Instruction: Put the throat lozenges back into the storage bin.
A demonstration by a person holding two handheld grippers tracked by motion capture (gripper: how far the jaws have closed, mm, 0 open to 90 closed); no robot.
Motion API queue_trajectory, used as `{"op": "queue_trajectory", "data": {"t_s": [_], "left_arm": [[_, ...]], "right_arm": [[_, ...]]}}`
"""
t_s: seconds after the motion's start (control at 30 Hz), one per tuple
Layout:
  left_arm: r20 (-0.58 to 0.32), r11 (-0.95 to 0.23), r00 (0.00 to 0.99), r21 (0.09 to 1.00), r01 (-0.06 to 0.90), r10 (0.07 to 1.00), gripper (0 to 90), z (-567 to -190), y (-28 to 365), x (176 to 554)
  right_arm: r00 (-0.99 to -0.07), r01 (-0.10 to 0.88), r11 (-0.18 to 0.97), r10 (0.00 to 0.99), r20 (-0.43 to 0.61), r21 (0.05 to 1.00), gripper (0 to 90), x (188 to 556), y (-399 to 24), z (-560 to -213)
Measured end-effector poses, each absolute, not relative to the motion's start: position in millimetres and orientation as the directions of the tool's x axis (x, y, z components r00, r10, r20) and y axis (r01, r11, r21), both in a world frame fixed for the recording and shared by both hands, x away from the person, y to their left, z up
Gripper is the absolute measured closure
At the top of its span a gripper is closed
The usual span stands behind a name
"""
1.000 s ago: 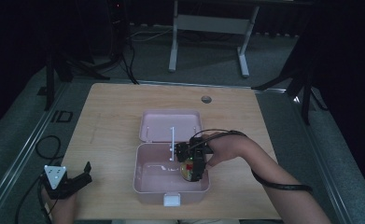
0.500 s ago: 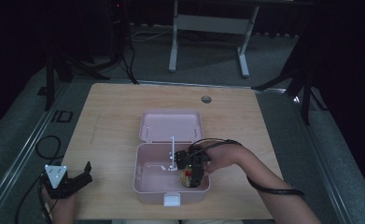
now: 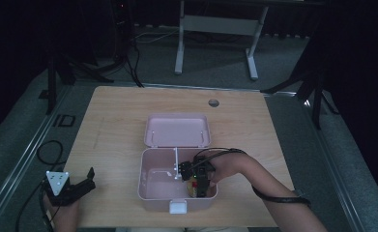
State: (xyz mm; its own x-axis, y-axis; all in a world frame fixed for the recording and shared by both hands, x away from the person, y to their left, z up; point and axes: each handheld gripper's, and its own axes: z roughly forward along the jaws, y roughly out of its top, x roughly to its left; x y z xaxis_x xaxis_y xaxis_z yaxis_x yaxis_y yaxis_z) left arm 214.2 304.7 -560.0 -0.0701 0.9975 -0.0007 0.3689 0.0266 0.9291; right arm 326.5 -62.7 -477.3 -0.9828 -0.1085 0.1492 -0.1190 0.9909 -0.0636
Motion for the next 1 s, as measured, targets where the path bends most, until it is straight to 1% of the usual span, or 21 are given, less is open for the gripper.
{"op": "queue_trajectory", "data": {"t_s": [0.07, 0.23, 0.37, 0.43, 0.57, 0.67, 0.87, 1.0], "left_arm": [[-0.002, 0.028, -0.07, 0.928, 0.372, 0.998, 0.5, -559.9, 305.1, 214.3], [0.003, 0.023, -0.069, 0.926, 0.376, 0.998, 0.5, -559.9, 304.3, 214.8], [0.004, 0.022, -0.067, 0.926, 0.377, 0.998, 0.5, -559.9, 304.3, 214.9], [0.005, 0.021, -0.068, 0.927, 0.374, 0.998, 0.5, -559.9, 304.1, 214.7], [0.003, 0.022, -0.068, 0.929, 0.369, 0.998, 0.5, -560.0, 304.5, 214.4], [0.005, 0.021, -0.067, 0.928, 0.371, 0.998, 0.5, -559.9, 304.3, 214.4], [0.004, 0.021, -0.067, 0.928, 0.372, 0.998, 0.5, -559.9, 304.5, 214.4], [0.003, 0.022, -0.067, 0.928, 0.373, 0.998, 0.5, -559.9, 304.5, 214.5]], "right_arm": [[-0.981, -0.128, 0.99, -0.117, 0.155, -0.061, 15.8, 325.0, -62.8, -476.8], [-0.983, -0.128, 0.99, -0.12, 0.139, -0.051, 15.5, 323.8, -63.0, -467.9], [-0.983, -0.122, 0.992, -0.122, 0.137, 0.01, 15.4, 323.3, -67.7, -452.4], [-0.982, -0.119, 0.992, -0.123, 0.141, 0.035, 13.4, 322.9, -70.9, -443.9], [-0.985, -0.119, 0.99, -0.127, 0.113, 0.079, 13.3, 321.0, -79.4, -426.1], [-0.99, -0.1, 0.986, -0.111, 0.082, 0.13, 13.6, 320.6, -89.9, -411.7], [-0.996, -0.054, 0.969, -0.068, 0.051, 0.242, 13.4, 322.3, -121.7, -388.0], [-0.999, -0.014, 0.96, -0.023, 0.028, 0.279, 13.3, 324.7, -149.2, -379.3]]}}
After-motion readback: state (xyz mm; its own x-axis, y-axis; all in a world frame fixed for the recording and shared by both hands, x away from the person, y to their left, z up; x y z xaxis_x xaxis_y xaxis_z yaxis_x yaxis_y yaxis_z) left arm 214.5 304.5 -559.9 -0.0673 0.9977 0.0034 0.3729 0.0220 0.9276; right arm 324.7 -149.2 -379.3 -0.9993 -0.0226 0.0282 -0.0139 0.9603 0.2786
